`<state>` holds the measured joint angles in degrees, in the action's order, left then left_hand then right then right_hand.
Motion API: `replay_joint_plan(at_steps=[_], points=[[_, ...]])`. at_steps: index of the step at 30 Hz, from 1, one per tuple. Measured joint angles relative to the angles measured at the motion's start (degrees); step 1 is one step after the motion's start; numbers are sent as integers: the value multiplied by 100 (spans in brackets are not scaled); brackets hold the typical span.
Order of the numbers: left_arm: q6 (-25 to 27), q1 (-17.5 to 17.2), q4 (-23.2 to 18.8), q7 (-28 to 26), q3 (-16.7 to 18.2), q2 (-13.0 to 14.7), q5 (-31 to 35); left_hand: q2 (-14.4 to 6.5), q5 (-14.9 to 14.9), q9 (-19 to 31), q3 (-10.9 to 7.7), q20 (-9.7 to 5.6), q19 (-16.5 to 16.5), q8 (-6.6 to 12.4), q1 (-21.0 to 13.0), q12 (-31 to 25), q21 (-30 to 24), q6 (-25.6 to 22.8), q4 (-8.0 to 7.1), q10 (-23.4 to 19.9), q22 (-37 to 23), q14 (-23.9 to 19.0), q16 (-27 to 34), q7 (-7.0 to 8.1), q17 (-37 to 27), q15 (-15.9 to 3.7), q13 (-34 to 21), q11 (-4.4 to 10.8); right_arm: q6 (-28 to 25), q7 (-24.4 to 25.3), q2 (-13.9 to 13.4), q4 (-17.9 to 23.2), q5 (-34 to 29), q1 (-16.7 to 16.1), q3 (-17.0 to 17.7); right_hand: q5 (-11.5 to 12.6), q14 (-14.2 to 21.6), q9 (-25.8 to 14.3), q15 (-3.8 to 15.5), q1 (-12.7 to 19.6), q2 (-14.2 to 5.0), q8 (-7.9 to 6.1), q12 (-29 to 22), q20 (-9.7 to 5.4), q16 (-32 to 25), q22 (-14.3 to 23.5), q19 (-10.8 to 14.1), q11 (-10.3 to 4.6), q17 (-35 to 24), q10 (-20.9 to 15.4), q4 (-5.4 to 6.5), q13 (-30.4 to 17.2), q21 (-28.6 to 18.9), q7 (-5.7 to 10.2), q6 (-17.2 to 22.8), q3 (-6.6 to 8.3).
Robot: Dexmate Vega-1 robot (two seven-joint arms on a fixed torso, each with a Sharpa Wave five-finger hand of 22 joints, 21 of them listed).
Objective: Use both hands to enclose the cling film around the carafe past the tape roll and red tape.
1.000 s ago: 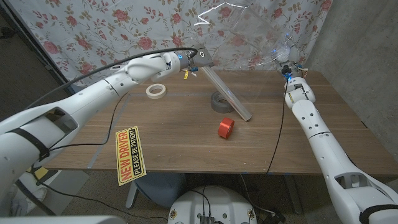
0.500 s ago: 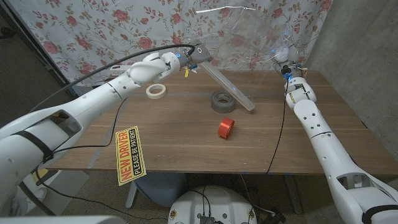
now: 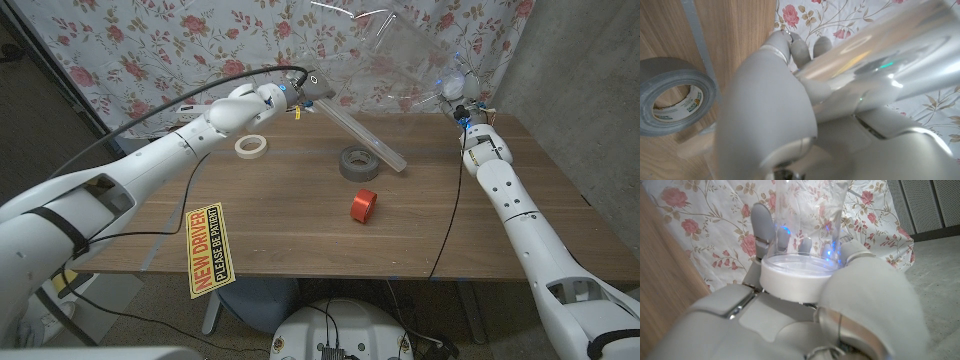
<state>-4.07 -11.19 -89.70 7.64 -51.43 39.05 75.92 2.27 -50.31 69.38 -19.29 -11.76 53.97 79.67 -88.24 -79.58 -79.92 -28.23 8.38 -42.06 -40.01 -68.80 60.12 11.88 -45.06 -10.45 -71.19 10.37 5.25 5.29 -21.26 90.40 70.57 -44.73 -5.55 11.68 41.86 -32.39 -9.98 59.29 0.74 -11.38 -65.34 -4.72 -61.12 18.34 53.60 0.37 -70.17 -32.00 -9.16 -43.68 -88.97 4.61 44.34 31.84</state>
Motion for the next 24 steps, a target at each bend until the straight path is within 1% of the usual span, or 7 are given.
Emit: replay_joint_plan(at_steps=[8, 9, 11, 14, 17, 20, 24], points=[[253, 43, 183, -1, -96, -138, -6, 3, -33, -1, -32, 0, 0, 0, 3, 0, 24, 31, 16, 0, -23, -1, 0, 31, 55, 0, -2, 0, -85, -90, -58, -47, 25, -2, 10, 0, 0, -15, 0, 0, 1, 0, 0, 0, 0, 0, 0, 0, 0, 0, 0, -17, 0, 0, 0, 0], [367, 52, 219, -25, -116, -168, -6, 3, -33, 0, -32, 1, 0, 0, 3, 0, 27, 31, 16, 0, -20, 0, 0, 31, 62, 0, -3, 0, -105, -113, -88, -75, 26, -2, 10, 0, 0, -15, 0, 7, 7, 0, 0, 0, 0, 0, 0, 0, 0, 0, 0, -14, 0, 0, 0, 0], [367, 67, 262, -25, -141, -199, -6, 3, -33, -1, -32, 1, -1, 0, 3, 0, 27, 31, 16, 0, -6, 0, 0, 31, 67, 0, -3, 0, -126, -136, -88, -75, 26, -2, 10, 0, 0, -12, 0, 7, 7, 0, 0, 0, 0, 0, 0, 0, 0, 0, 0, -10, 0, 0, 0, 0], [513, 108, 362, -53, -196, -253, -3, 4, -56, -1, -32, 0, 0, 0, 3, 0, 27, 30, 16, 0, -5, -1, 6, 31, 66, 0, -4, 0, -187, -201, -150, -124, 26, 11, -7, 0, 0, 1, 0, 8, 8, 0, 0, 0, 0, 0, 0, 0, 0, 0, 0, -14, 0, 0, 0, 0], [513, 163, 474, -53, -261, -286, -3, 32, -56, -1, -48, -1, 1, 0, -24, 0, 27, 30, 0, 0, -12, -1, 22, 31, 61, -1, -4, 0, -251, -283, -195, -147, 26, 28, -21, 0, 0, 1, 0, 8, 8, 0, 0, 0, 0, 1, 0, 0, 0, 0, 0, -8, 0, 0, 0, 0], [724, 235, 641, -135, -359, -319, 135, 32, -77, -1, -64, -2, 3, 1, -24, 0, 27, 61, 0, 0, -22, -1, 23, 0, 61, 0, -4, 0, -300, -342, -245, -164, 25, 36, -27, 0, 0, 1, 0, 15, 15, 0, 0, 0, 0, 1, 0, 0, 0, 0, 0, 1, 0, 0, 0, 0], [799, 319, 785, -175, -424, -345, 171, 40, -77, -1, -63, -2, 20, 4, -16, 0, 28, 61, 0, 0, -16, -1, 24, 0, 65, 0, -4, 1, -362, -424, -297, -177, 23, 42, -28, 0, 0, 1, 0, 22, 22, 0, 0, 0, 0, 1, 0, 23, 0, -23, 0, 70, 0, 0, 1, 0]])
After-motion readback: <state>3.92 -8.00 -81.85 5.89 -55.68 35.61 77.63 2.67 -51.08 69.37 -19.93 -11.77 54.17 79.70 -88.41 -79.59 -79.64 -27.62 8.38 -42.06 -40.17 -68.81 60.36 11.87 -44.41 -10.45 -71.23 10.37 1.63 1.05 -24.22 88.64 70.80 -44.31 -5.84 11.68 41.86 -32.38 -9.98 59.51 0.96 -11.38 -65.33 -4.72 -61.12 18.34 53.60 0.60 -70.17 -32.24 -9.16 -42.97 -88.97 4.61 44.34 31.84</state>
